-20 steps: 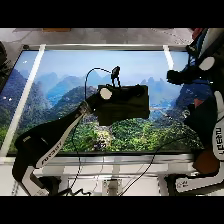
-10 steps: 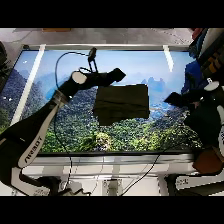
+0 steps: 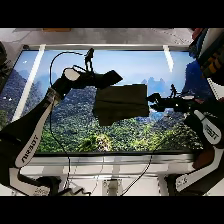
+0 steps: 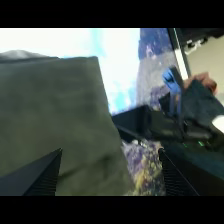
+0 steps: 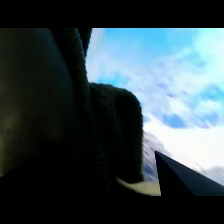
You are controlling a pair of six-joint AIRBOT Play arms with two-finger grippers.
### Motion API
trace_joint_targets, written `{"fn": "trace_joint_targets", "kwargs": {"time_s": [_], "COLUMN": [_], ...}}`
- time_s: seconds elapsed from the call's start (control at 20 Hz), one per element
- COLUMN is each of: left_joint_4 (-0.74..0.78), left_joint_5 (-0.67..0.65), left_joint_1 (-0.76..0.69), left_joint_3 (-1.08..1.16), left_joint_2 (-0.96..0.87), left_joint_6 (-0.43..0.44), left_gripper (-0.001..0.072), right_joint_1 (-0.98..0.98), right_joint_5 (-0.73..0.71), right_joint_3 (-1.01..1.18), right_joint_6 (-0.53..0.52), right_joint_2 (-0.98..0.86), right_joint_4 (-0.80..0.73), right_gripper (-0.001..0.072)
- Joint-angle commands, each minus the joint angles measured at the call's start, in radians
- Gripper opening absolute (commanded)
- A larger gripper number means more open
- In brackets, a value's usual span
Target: Fold the clothes and pants, and hang the long-sleeved shirts on hangers.
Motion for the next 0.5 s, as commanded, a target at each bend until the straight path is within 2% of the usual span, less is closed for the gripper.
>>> {"fn": "trace_joint_targets", "kwargs": {"time_s": [0.0, 0.2, 0.45], "left_joint_4": [0.0, 0.0, 0.0], "left_joint_5": [-0.03, -0.03, -0.03], "left_joint_1": [-0.003, -0.001, -0.001], "left_joint_3": [0.0, 0.0, 0.0], "left_joint_2": [0.0, 0.0, 0.0], "left_joint_6": [0.0, 0.001, 0.001], "left_gripper": [0.0693, 0.0693, 0.0693], "right_joint_1": [0.026, -0.011, -0.02], "right_joint_5": [-0.001, 0.026, 0.169], "right_joint_3": [0.075, 0.165, 0.271], "right_joint_6": [0.057, 0.055, 0.057], "right_joint_2": [-0.078, -0.077, -0.077], "right_joint_4": [0.115, 0.017, -0.076], "right_gripper": [0.0718, 0.0694, 0.0712]}}
